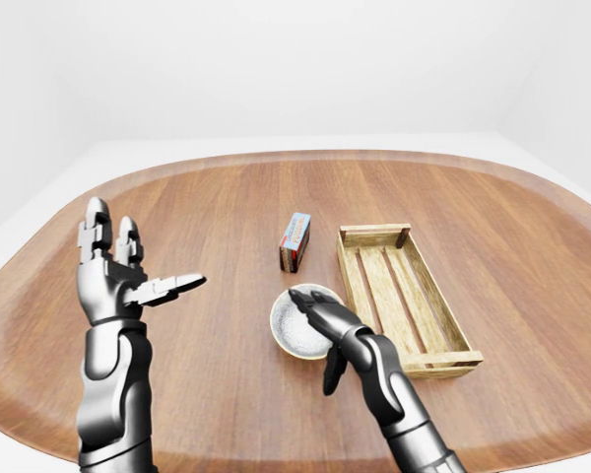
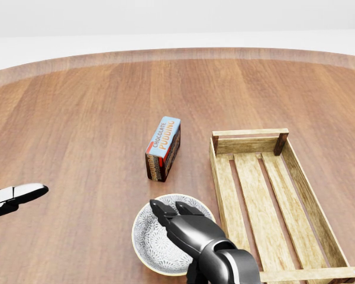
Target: Pick up the bowl on the left and put it in the tray.
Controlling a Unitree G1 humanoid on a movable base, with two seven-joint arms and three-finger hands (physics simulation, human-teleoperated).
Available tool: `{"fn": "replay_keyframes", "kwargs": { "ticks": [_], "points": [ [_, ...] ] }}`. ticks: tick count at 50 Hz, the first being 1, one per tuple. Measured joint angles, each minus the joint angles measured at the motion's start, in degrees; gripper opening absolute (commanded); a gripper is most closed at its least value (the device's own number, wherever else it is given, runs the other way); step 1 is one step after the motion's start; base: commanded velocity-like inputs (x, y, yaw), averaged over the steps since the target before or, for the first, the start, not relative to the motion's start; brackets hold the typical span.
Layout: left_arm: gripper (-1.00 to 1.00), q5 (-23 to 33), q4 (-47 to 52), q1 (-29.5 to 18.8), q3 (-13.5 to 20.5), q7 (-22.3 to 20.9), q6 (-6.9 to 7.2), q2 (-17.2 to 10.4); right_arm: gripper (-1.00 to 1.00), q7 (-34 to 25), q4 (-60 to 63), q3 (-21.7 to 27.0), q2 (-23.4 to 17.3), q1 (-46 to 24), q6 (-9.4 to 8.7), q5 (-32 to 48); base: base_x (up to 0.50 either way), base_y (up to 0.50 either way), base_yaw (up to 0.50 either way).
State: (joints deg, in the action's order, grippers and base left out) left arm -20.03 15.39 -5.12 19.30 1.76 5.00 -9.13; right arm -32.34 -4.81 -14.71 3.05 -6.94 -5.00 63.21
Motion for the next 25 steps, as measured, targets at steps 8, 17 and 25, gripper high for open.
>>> {"fn": "replay_keyframes", "kwargs": {
  "ticks": [8,17,25],
  "points": [
    [1.00,0.04,-0.33,-0.08,-0.01,-0.02,0.00,-0.03,1.00,1.29,-2.75,0.01,0.25,-0.54,0.00,-0.33,0.00,0.00,0.00],
    [1.00,-0.01,-0.37,-0.10,0.01,0.02,0.00,-0.08,1.00,3.10,-6.23,-0.16,0.52,-0.93,0.00,-0.88,0.00,0.00,0.00],
    [1.00,-0.15,-0.23,-0.10,0.11,0.04,0.00,-0.13,1.00,3.95,-8.45,-0.23,0.75,-1.54,0.00,-1.25,0.00,0.00,0.00]
  ]
}}
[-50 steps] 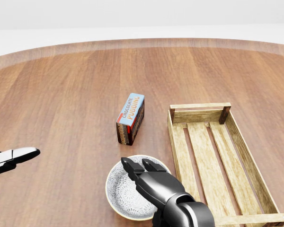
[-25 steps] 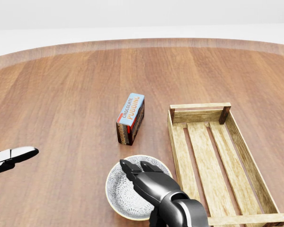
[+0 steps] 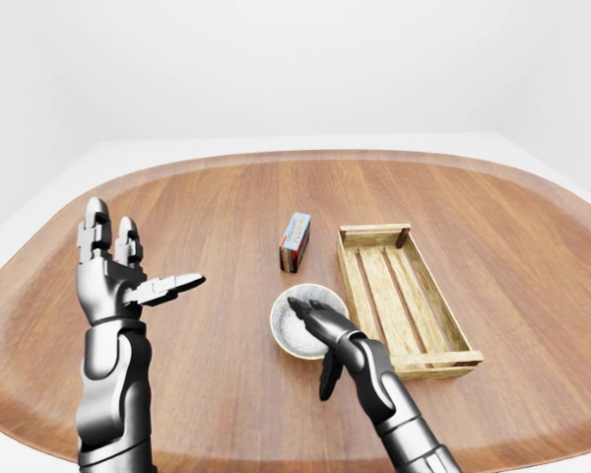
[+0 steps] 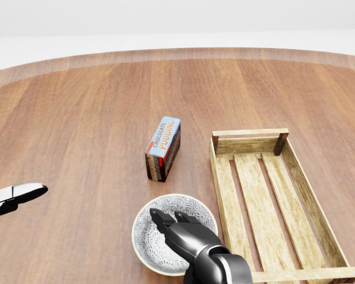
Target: Pick up the bowl on the left and put it in the tray.
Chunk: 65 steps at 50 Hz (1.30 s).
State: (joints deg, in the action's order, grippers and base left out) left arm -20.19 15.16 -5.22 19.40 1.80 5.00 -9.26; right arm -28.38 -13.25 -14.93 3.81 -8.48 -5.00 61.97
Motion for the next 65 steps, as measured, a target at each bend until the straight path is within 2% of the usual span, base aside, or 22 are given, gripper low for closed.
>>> {"fn": "replay_keyframes", "kwargs": {
  "ticks": [65],
  "points": [
    [1.00,-0.44,0.70,0.05,0.37,0.13,0.00,-0.14,1.00,8.98,-17.09,1.00,1.13,-4.60,0.00,-4.68,0.00,0.00,0.00]
  ]
}}
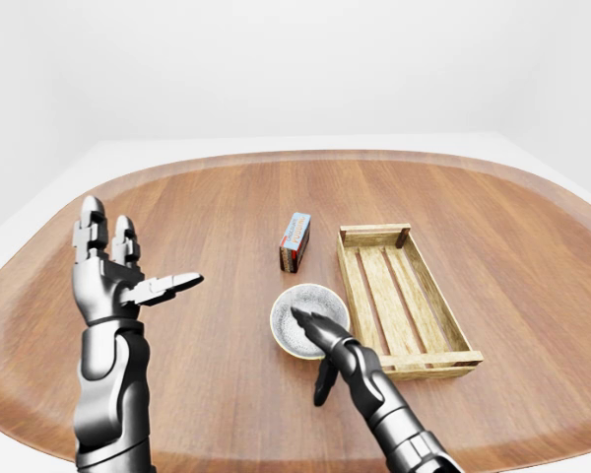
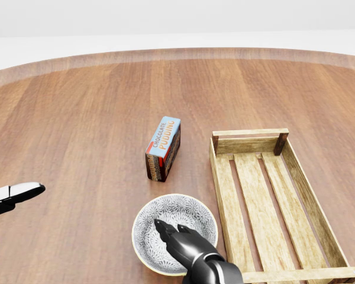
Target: Pick up the bowl on the left and put it in the tray.
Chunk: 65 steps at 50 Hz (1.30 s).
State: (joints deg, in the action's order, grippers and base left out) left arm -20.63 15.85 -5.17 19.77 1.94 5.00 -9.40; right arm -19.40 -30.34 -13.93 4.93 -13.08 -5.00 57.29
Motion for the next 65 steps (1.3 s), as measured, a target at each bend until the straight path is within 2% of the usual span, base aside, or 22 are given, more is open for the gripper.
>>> {"fn": "replay_keyframes", "kwargs": {
  "ticks": [7,8,10,20,32,49,65],
  "points": [
    [1.00,-0.04,0.17,0.04,0.06,0.01,0.00,0.00,1.00,1.50,-2.79,0.00,0.39,-0.57,0.00,-0.55,0.00,0.00,0.00],
    [1.00,-0.05,0.18,0.04,0.07,0.01,0.00,-0.01,0.65,1.76,-3.27,0.02,0.43,-0.67,0.00,-0.66,0.00,0.00,0.00],
    [1.00,-0.05,0.16,0.02,0.08,0.01,0.00,-0.01,-1.00,2.17,-4.02,0.03,0.50,-0.79,0.00,-0.81,0.00,0.00,0.00],
    [1.00,-0.15,0.37,0.01,0.15,0.10,0.00,-0.06,-1.00,3.40,-3.10,0.05,0.65,-0.95,0.01,-0.57,0.00,0.00,0.00],
    [1.00,-0.10,0.43,-0.06,0.08,0.20,0.00,-0.03,-1.00,1.31,-0.40,-0.61,0.81,-0.72,0.00,2.31,0.00,0.00,0.00],
    [1.00,-0.10,0.17,-0.19,0.05,0.30,0.00,-0.09,-1.00,-5.77,5.08,-2.21,3.38,-4.01,-0.01,3.95,0.00,0.00,0.00],
    [1.00,0.11,0.32,-0.03,-0.20,0.31,0.00,0.13,-1.00,-15.44,18.50,-1.54,3.91,-6.80,-0.01,5.91,0.00,0.00,0.00]
  ]
}}
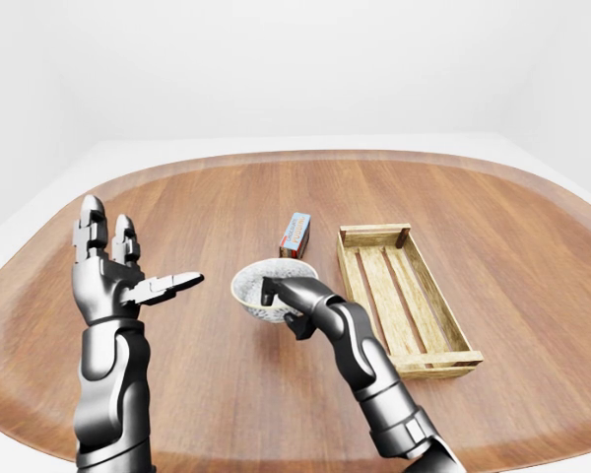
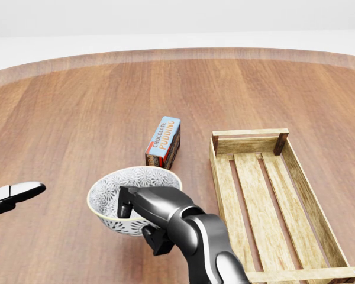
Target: Pick up the bowl on the left and put it in the tray.
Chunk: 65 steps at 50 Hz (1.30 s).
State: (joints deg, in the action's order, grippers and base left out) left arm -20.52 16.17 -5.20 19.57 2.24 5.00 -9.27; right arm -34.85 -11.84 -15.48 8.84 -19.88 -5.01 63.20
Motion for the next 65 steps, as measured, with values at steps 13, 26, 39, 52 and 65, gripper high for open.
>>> {"fn": "replay_keyframes", "kwargs": {
  "ticks": [13,26,39,52,65],
  "points": [
    [1.00,-0.19,0.45,0.07,0.26,-0.04,0.00,-0.04,-1.00,-5.16,9.97,2.19,-0.89,-3.55,0.01,2.90,0.00,0.00,0.00],
    [1.00,-0.38,0.22,-0.10,0.40,0.03,0.00,-0.21,-1.00,-5.15,17.22,6.28,-3.73,-8.26,0.01,4.62,0.00,0.00,0.00],
    [1.00,-0.12,0.10,-0.03,0.20,0.04,0.00,-0.12,-1.00,-5.15,21.18,10.97,-8.93,-11.82,0.01,0.42,0.00,0.00,0.00],
    [1.00,0.21,0.17,0.12,-0.01,-0.06,0.00,0.06,-1.00,-5.15,22.52,14.57,-14.88,-11.50,0.01,-5.83,0.00,0.00,0.00],
    [1.00,0.40,0.46,0.28,-0.10,-0.13,0.00,0.22,-1.00,-5.15,22.39,18.75,-19.51,-8.17,0.01,-13.19,0.00,0.00,0.00]
  ]
}}
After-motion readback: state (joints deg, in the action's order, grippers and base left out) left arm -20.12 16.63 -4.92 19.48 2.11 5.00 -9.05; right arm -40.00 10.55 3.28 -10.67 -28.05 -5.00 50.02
